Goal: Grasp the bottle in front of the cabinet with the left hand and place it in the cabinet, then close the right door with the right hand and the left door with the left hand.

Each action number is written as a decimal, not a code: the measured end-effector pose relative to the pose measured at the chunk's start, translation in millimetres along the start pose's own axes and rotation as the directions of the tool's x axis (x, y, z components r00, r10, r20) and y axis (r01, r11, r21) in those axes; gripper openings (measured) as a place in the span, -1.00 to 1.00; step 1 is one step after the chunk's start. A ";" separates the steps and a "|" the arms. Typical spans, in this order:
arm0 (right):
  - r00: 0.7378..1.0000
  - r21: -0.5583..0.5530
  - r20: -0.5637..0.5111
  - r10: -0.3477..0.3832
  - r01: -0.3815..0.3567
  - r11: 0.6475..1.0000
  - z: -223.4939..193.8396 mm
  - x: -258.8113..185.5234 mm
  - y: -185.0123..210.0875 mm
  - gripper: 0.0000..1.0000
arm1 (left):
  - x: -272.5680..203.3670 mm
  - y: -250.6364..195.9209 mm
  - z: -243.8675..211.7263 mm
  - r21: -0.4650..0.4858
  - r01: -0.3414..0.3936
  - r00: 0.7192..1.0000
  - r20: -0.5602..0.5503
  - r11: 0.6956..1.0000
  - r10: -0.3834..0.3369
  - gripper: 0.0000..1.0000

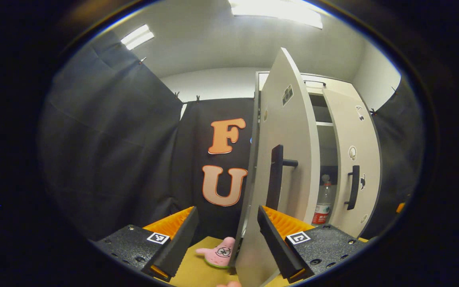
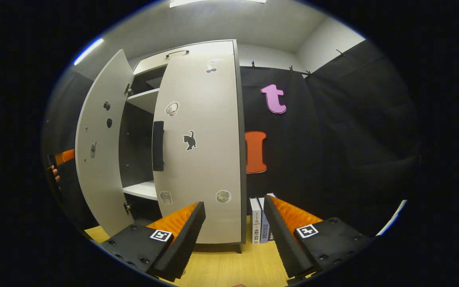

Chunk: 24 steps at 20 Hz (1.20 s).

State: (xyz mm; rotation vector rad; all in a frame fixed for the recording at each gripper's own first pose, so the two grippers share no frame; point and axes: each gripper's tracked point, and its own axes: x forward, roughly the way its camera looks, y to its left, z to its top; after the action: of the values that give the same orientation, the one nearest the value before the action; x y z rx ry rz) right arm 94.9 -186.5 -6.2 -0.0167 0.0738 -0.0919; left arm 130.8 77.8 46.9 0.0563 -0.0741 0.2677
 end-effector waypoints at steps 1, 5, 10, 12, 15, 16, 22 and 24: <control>1.000 -0.002 0.001 -0.008 0.008 1.000 1.1 -2.7 -4.9 0.94 | 1.0 -13.5 -2.4 -0.015 0.021 1.000 -0.004 1.000 -0.021 0.84; 0.999 -0.015 0.007 -0.051 0.051 0.999 4.9 -13.5 -26.0 0.94 | 8.7 -67.4 -8.2 -0.053 0.119 0.993 -0.007 0.991 -0.120 0.87; 0.996 -0.002 -0.002 -0.093 0.093 0.996 2.0 -23.7 -41.3 0.94 | 22.9 -110.3 -23.8 -0.053 0.190 0.981 -0.035 0.980 -0.192 0.89; 0.994 0.001 -0.005 -0.108 0.108 0.994 0.5 -27.4 -46.0 0.94 | 28.5 -121.7 -27.3 -0.064 0.219 0.974 -0.043 0.974 -0.222 0.87; 0.992 0.007 -0.006 -0.125 0.125 0.992 0.8 -30.8 -49.5 0.94 | 37.9 -138.8 -32.6 -0.073 0.256 0.964 -0.048 0.964 -0.260 0.88; 0.991 0.006 -0.004 -0.132 0.132 0.991 1.0 -32.6 -51.1 0.94 | 41.1 -141.4 -32.4 -0.068 0.266 0.962 -0.043 0.962 -0.269 0.88; 0.985 0.005 -0.005 -0.174 0.174 0.985 0.2 -38.2 -60.9 0.94 | 62.1 -161.8 -42.0 -0.053 0.303 0.952 -0.038 0.952 -0.305 0.87; 0.983 0.001 -0.007 -0.186 0.186 0.983 -0.8 -39.6 -64.1 0.94 | 69.5 -167.6 -46.3 -0.068 0.306 0.950 -0.046 0.949 -0.310 0.86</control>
State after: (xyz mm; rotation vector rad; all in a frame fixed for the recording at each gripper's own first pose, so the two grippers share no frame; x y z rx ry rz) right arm 49.7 -246.7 -2.9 -0.0212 0.0790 -0.2786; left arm 245.3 -62.3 -1.2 -0.0003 -0.0170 -0.0464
